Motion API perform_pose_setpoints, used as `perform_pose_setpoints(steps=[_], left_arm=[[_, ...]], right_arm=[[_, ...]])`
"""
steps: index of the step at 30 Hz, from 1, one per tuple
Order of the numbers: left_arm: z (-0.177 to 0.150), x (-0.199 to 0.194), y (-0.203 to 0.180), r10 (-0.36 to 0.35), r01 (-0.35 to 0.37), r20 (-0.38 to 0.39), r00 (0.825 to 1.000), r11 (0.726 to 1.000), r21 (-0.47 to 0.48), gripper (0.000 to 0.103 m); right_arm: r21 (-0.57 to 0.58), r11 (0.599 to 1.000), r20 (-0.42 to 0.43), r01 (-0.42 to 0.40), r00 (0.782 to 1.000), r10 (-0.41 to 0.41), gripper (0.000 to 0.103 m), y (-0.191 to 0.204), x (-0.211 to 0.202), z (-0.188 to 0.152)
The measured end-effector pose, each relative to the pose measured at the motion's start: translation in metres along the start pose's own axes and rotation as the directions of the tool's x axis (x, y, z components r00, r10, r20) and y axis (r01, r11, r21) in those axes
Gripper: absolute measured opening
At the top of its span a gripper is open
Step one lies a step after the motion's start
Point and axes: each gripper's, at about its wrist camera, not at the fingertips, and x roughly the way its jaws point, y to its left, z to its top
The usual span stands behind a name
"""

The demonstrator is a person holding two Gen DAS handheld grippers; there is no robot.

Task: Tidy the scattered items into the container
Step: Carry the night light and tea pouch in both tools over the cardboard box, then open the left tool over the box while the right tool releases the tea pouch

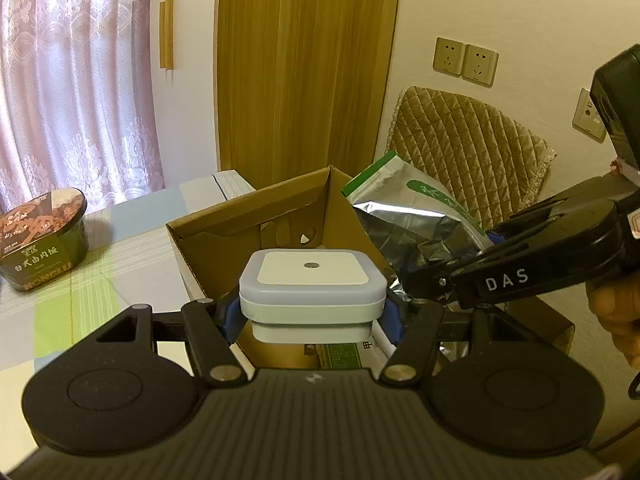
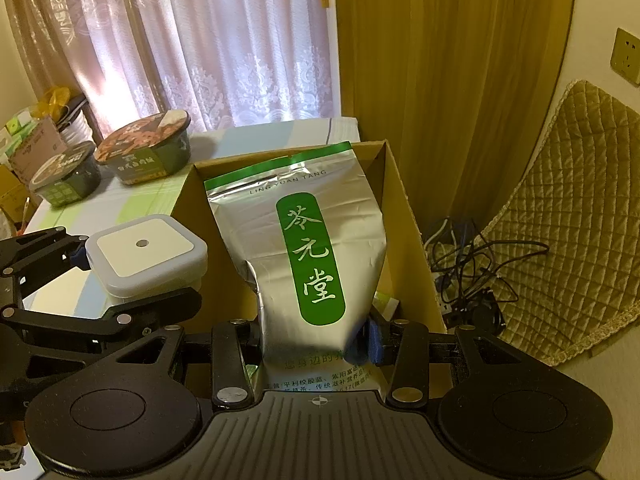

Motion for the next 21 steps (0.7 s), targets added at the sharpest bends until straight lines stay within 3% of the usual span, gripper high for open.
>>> perform_pose_setpoints(steps=[6,8,21], left_arm=[[0.001,0.003,0.0,0.01,-0.01,0.0,1.0,1.0,-0.007,0.061],[0.001,0.003,0.001,0.019,-0.019,0.006,1.0,1.0,-0.004,0.076],[-0.003,-0.009,0.008,0.031,-0.03,0.014,0.999,0.999,-0.013,0.076]], right_arm=[[0.003,1.0,-0.004,0.003,1.0,-0.003,0.046,-0.003,0.004,0.0],[0.004,1.0,-0.004,0.004,1.0,-0.004,0.046,-0.003,0.004,0.0],[0.003,1.0,-0.008,0.006,1.0,-0.006,0.046,-0.001,0.004,-0.001]])
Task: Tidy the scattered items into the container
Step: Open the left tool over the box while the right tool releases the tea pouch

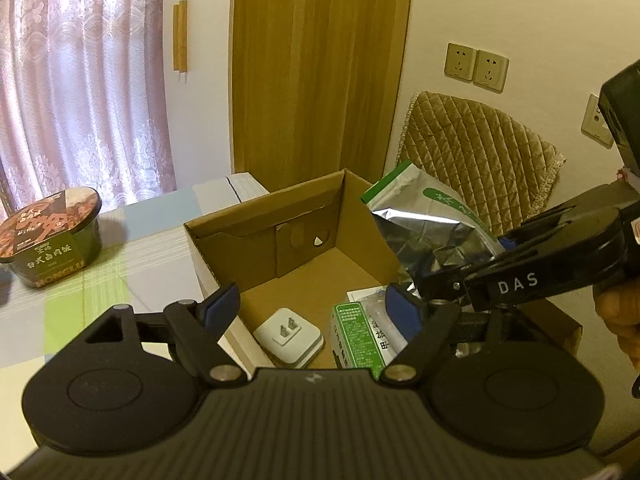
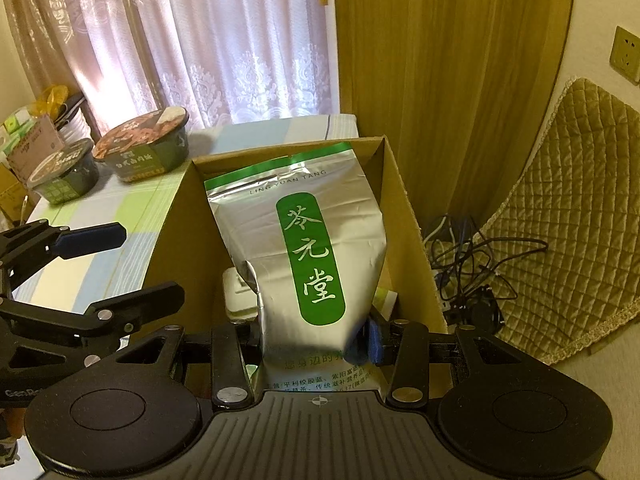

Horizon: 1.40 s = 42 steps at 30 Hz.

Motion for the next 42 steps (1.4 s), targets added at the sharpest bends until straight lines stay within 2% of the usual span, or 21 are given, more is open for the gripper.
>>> perform_pose_setpoints(steps=[17,28,29,30,31,32,34,42], left_arm=[[-0.002,-0.011,0.003,0.016,-0.016,-0.006,1.0,1.0,-0.012,0.076],[0.0,-0.017,0.006,0.02,-0.02,-0.002,1.0,1.0,-0.016,0.076],[0.0,-0.017,0.006,0.019,-0.019,-0.002,1.0,1.0,-0.016,0.076],[0.0,-0.018,0.007,0.02,-0.02,-0.002,1.0,1.0,-0.016,0.076],[0.0,-0.018,0.007,0.021,-0.021,-0.002,1.0,1.0,-0.015,0.076],[0.0,-0.019,0.007,0.021,-0.021,-0.001,1.0,1.0,-0.015,0.076],[0.0,-0.02,0.01,0.023,-0.023,-0.001,1.0,1.0,-0.017,0.076],[-0.001,-0.023,0.01,0.024,-0.024,-0.005,1.0,1.0,-0.017,0.076]], right_arm=[[-0.016,1.0,0.004,0.007,1.0,-0.007,0.046,0.014,-0.006,0.005],[0.02,1.0,0.014,0.004,1.0,-0.004,0.046,0.014,-0.008,0.012],[0.024,1.0,0.017,-0.001,1.0,0.001,0.048,0.014,-0.008,0.013],[0.024,1.0,0.016,-0.014,1.0,0.013,0.062,0.014,-0.008,0.013],[0.026,1.0,0.018,-0.006,1.0,0.006,0.098,0.015,-0.007,0.014],[0.024,1.0,0.039,0.005,0.999,-0.006,0.103,0.015,-0.009,0.014],[0.014,1.0,0.074,0.002,0.997,-0.003,0.103,0.018,-0.015,0.014],[0.018,1.0,0.078,0.006,0.997,-0.007,0.103,0.019,-0.019,0.013]])
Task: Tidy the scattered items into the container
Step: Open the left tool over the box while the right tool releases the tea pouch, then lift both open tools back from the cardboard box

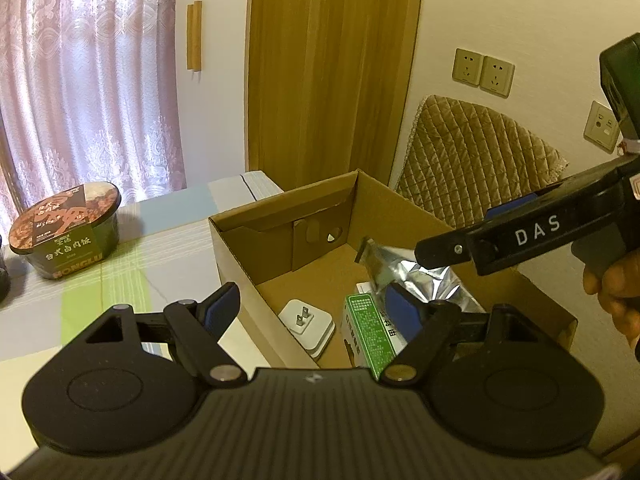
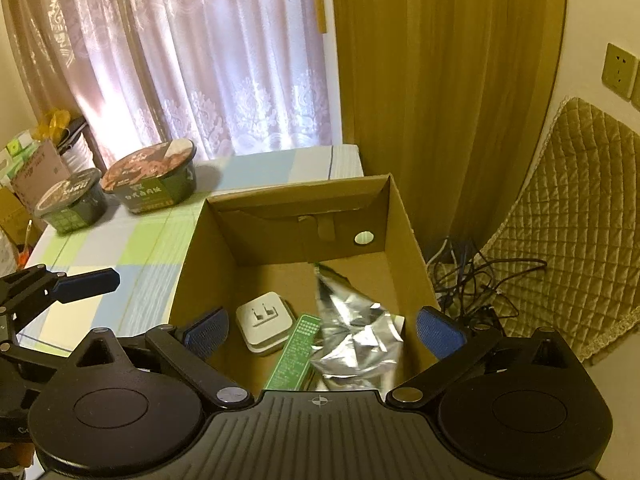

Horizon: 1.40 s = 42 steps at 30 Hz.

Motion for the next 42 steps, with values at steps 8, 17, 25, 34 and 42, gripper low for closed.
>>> perform_pose_setpoints(steps=[8,17,25,34,42], left_arm=[[0.0,-0.006,-0.001,-0.001,0.001,0.003,1.0,1.0,0.0,0.076],[-0.002,-0.027,-0.009,-0.005,0.005,0.005,1.0,1.0,-0.001,0.076],[-0.011,-0.061,-0.022,-0.012,0.011,-0.003,1.0,1.0,-0.028,0.076],[-0.021,-0.106,-0.043,-0.032,0.031,-0.013,0.999,0.998,-0.047,0.081],[-0.024,-0.151,-0.057,-0.022,0.022,0.002,1.0,0.999,-0.042,0.095]], right_arm=[[0.004,1.0,-0.001,0.012,1.0,-0.012,0.103,-0.001,-0.008,-0.006],[0.016,1.0,0.003,0.023,1.0,-0.023,0.103,-0.002,-0.029,-0.012],[0.034,0.999,0.008,0.024,1.0,-0.024,0.103,0.005,-0.06,-0.025],[0.057,0.998,0.027,0.022,0.999,-0.023,0.103,0.014,-0.107,-0.046],[0.085,0.996,0.054,0.022,0.998,-0.027,0.103,0.017,-0.149,-0.062]])
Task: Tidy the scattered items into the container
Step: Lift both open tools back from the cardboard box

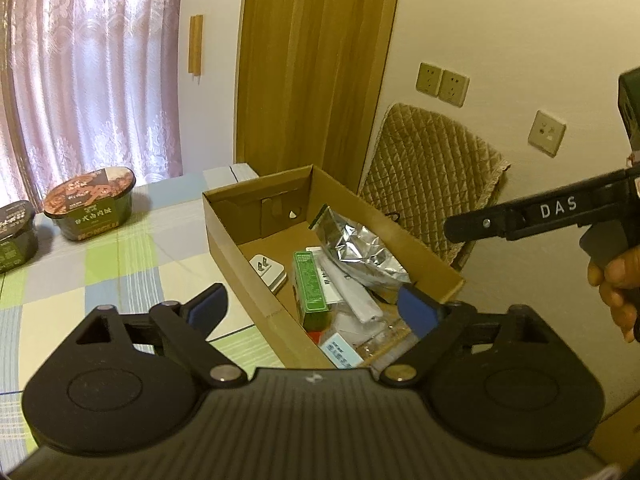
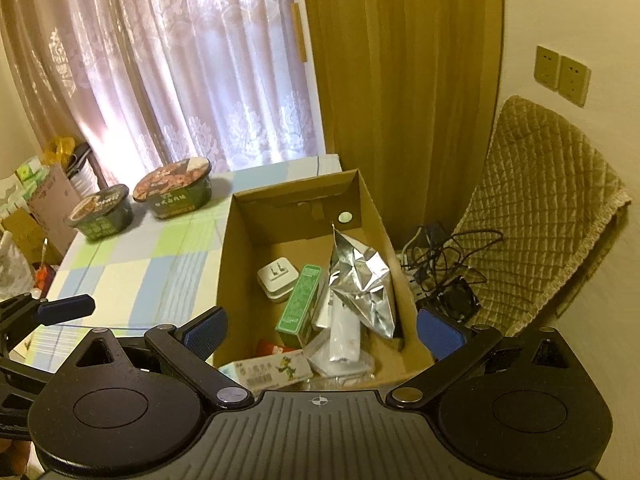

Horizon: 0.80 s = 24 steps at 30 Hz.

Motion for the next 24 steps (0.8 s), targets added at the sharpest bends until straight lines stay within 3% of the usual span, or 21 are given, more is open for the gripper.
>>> perform_pose_setpoints(steps=[2,12,24], left_arm=[[-0.002,-0.014,-0.004,0.012,-0.012,0.025,1.0,1.0,-0.004,0.101],[-0.022,-0.062,-0.015,0.044,-0.043,0.019,0.999,0.998,-0.048,0.102],[-0.049,-0.105,-0.031,0.063,-0.065,-0.014,0.998,0.99,-0.123,0.102]], right_arm=[[0.012,1.0,0.008,-0.007,1.0,0.007,0.103,0.002,-0.011,-0.006],[0.106,0.994,0.052,-0.025,0.998,0.019,0.103,0.01,-0.067,-0.045],[0.159,0.987,0.059,-0.016,0.998,0.007,0.103,0.022,-0.105,-0.088]])
